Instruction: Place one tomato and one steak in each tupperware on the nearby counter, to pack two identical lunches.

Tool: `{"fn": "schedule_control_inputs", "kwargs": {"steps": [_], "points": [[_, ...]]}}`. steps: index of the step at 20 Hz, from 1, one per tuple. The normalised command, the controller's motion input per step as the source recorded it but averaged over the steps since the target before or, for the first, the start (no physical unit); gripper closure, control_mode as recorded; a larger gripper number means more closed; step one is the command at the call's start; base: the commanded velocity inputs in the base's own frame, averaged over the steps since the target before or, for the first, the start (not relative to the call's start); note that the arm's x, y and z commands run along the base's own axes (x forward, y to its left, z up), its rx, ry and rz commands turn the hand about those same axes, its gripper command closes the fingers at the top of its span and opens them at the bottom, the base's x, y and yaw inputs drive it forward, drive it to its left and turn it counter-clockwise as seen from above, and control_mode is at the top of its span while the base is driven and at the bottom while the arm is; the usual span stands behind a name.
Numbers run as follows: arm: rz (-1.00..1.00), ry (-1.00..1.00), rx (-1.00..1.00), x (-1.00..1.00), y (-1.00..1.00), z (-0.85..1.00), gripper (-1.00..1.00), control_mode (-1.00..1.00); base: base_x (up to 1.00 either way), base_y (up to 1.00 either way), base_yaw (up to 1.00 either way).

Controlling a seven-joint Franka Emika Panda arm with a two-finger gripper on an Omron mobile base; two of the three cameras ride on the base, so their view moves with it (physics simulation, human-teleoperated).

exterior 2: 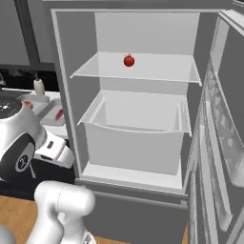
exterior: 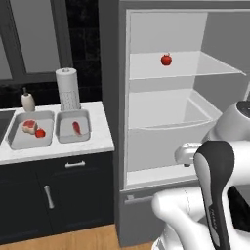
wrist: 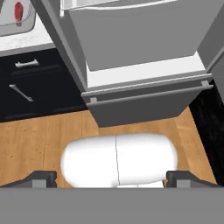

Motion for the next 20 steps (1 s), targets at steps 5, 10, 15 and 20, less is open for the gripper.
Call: {"fn": "schedule_control_inputs", "kwargs": {"steps": [5,10,15,20], "points": [[0.00,0.00,0.00,0.00,0.00,0.00,-1.00,1.00,0.57,-0.18,0.00],[0.00,0.00,0.00,0.00,0.00,0.00,-1.00,1.00,0.59,-0.32,0.00],[0.00,0.00,0.00,0.00,0.00,0.00,-1.00,1.00,0.26,-0.50,0.00],[0.00,-0.01,0.00,0.06,0.00,0.00,-1.00,-1.00,0.08,-0.30,0.00]]}}
